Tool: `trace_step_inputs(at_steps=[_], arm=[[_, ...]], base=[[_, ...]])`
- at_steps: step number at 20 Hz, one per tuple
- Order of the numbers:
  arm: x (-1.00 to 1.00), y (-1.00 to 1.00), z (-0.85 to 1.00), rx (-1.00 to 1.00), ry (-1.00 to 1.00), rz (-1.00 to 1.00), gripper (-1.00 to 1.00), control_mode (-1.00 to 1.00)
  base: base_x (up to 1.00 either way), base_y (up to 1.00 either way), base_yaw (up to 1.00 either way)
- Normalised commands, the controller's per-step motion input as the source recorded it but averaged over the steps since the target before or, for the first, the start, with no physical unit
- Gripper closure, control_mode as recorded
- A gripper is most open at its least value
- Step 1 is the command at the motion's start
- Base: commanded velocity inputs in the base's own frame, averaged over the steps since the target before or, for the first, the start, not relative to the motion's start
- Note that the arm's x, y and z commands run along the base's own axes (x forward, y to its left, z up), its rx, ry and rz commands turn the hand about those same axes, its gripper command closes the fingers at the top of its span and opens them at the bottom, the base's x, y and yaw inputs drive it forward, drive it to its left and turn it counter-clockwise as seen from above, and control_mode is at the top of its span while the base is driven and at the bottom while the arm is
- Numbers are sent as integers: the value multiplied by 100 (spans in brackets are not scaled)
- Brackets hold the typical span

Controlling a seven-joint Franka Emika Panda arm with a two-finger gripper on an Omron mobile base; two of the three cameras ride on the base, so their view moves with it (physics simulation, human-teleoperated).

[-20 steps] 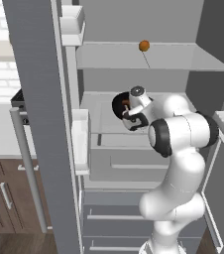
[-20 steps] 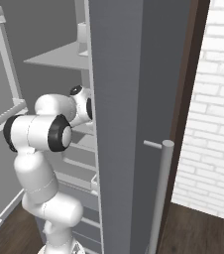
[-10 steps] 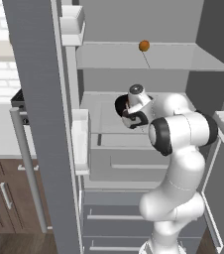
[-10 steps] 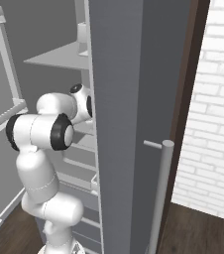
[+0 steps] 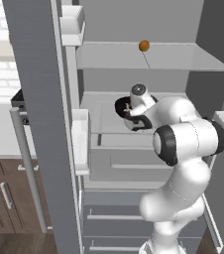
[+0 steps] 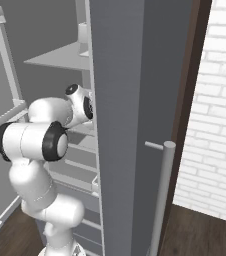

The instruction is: Pick the chicken drumstick and garlic from their plates and place them in the bowl. Then put the bowl in the fridge.

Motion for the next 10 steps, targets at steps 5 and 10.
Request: trace_step_inputs(at_steps=[5,10], arm=[[-95,10,38,0,-5,0,-100,-100],[-87,12,78,0,-3,1,-100,-100]], base=[[0,0,0],[0,0,0]])
